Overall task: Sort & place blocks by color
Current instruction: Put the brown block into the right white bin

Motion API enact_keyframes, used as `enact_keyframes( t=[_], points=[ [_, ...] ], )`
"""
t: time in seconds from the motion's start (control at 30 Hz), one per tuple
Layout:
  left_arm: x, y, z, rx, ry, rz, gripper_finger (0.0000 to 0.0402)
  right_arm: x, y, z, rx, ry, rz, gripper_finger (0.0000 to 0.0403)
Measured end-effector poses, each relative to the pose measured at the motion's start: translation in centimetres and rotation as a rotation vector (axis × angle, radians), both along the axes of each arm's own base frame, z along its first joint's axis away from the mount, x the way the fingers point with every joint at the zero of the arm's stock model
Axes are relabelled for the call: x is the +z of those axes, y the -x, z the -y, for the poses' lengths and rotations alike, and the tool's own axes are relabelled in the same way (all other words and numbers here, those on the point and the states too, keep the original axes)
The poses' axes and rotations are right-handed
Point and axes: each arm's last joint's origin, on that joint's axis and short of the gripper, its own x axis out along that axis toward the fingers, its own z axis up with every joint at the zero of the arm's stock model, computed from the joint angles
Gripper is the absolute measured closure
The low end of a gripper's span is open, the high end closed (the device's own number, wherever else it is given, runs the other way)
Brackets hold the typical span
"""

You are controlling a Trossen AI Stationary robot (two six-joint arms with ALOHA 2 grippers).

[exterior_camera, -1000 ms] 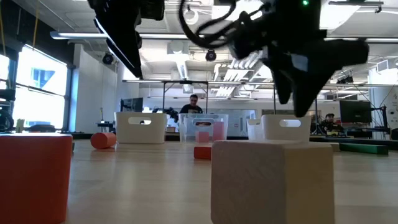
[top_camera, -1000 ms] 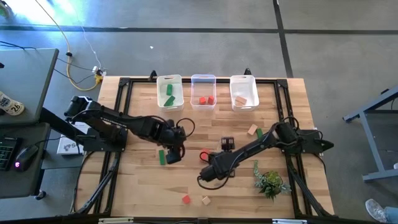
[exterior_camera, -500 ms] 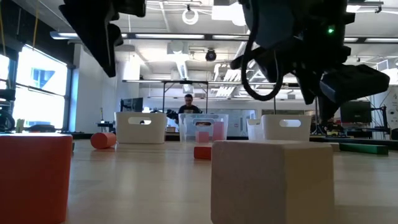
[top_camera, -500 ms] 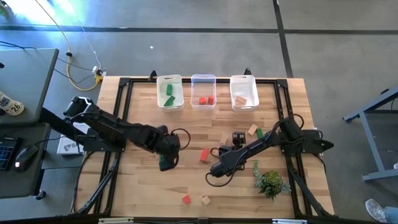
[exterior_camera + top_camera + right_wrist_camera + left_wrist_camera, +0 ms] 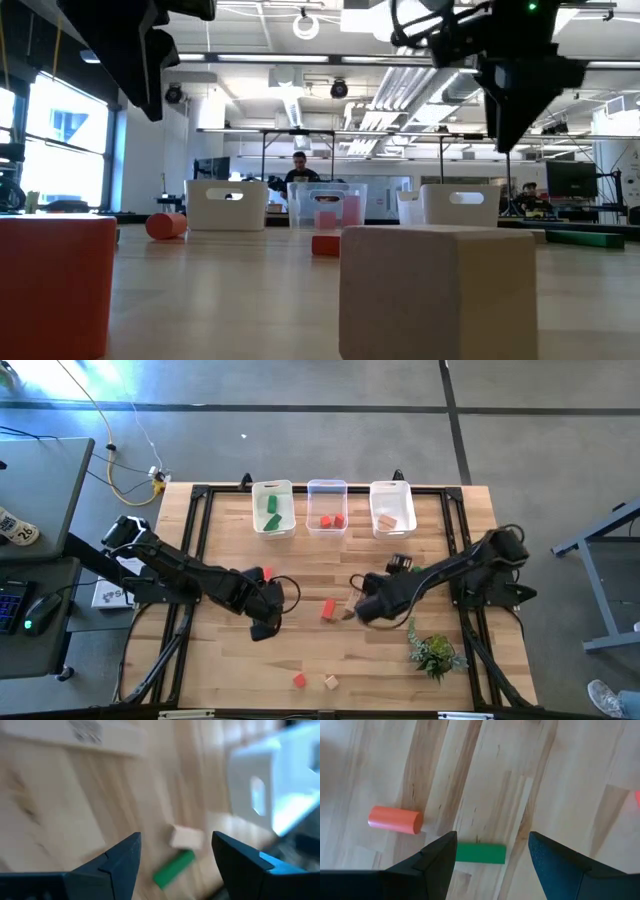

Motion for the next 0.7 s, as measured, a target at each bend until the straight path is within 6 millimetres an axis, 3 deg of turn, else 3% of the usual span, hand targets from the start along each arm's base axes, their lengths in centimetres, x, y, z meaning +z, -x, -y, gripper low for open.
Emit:
enact_keyframes(
  t=[0.23,0.7],
  points=[
    [0.0,0.4,0.8,-0.005,0.005,-0.016,0.0167,1.0,-0.6,2.5,0.188,-0.244,0.179,0.0171],
    [-0.1,0.9,1.0,0.047,0.005,-0.049,0.0167,-0.4,-3.4,4.4,0.88,-0.31,0.09,0.0171]
  ],
)
